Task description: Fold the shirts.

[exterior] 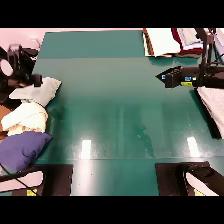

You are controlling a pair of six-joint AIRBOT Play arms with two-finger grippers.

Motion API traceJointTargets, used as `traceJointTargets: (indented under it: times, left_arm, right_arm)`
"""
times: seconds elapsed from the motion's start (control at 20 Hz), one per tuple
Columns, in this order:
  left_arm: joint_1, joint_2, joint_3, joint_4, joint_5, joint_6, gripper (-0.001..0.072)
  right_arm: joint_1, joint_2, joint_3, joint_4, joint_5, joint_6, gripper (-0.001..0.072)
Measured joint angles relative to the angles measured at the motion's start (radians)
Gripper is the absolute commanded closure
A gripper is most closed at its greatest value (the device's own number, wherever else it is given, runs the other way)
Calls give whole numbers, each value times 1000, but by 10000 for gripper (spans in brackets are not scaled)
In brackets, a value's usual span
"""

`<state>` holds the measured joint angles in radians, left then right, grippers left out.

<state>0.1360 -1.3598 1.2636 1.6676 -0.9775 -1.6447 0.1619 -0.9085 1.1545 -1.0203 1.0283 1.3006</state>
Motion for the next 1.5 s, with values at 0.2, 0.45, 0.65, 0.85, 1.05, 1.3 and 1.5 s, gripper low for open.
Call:
traceJointTargets:
  times: [0.2, 0.45, 0.65, 0.85, 1.05, 1.3, 1.5]
  left_arm:
    - [39, -87, -25, 4, 17, -4, 376]
    - [50, -78, 32, 3, -4, -5, 683]
    - [51, 68, 188, -57, 0, 26, 684]
    - [-25, 248, 369, -161, -21, 100, 684]
    - [-233, 340, 462, -212, -76, 151, 684]
    - [-591, 281, 475, -232, -163, 177, 670]
    - [-822, 146, 465, -263, -141, 198, 96]
  right_arm:
    - [0, 0, 0, 0, -1, 0, 697]
    - [0, 0, 4, 3, -7, 0, 697]
    - [0, 0, 80, 5, -25, 0, 697]
    - [-1, 0, 224, 1, -47, 0, 698]
    - [-2, 1, 367, -3, -69, 0, 697]
    - [-3, 1, 505, -55, -72, 0, 698]
    - [-13, 1, 554, -72, -50, 6, 697]
